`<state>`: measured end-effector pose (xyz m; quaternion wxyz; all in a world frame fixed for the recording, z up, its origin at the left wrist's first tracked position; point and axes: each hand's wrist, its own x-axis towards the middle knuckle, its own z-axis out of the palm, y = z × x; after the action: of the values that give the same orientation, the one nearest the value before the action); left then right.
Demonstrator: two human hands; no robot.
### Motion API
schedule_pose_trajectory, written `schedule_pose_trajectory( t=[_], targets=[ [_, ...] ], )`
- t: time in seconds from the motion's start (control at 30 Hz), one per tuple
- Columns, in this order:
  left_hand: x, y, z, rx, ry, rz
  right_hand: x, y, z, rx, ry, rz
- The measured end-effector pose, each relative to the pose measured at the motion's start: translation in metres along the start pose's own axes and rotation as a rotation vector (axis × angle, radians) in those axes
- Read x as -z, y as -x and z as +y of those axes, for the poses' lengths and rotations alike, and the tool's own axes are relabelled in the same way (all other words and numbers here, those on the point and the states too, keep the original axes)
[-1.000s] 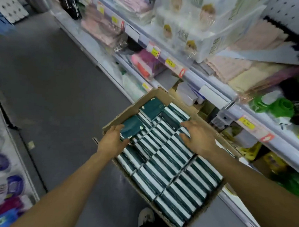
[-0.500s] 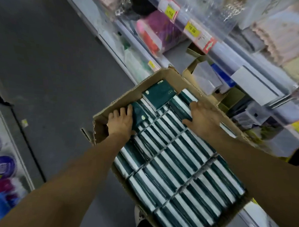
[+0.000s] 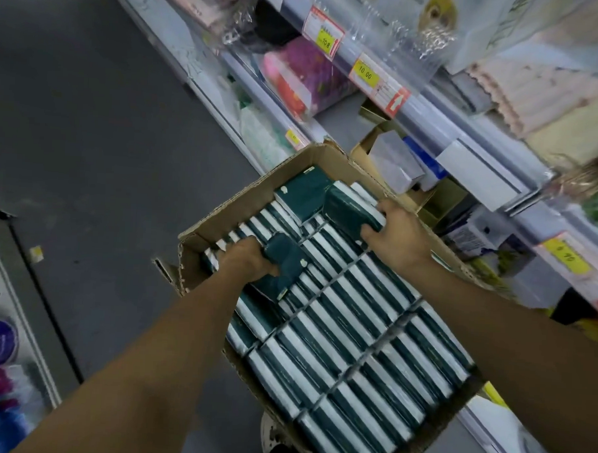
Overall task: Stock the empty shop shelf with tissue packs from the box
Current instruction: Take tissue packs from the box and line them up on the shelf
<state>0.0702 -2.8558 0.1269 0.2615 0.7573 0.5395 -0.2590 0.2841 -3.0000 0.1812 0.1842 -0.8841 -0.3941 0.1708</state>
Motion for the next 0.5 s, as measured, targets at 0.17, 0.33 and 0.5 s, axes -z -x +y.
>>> schedule_pose_trajectory(
  t=[0.17,0.33,0.5],
  targets=[
    [-0.002,0.043,0.022,-0.087,0.610,0.126,0.023,0.027,-0.005,-0.132,-0.325,0.023],
    [0.041,0.101,0.041,-0.164,1.050,0.163,0.075,0.064,-0.017,-0.150,-0.570,0.064],
    [0.063,0.162,0.050,-0.402,0.940,0.095,0.143,0.110,-0.034,-0.103,-0.668,0.131]
  ],
)
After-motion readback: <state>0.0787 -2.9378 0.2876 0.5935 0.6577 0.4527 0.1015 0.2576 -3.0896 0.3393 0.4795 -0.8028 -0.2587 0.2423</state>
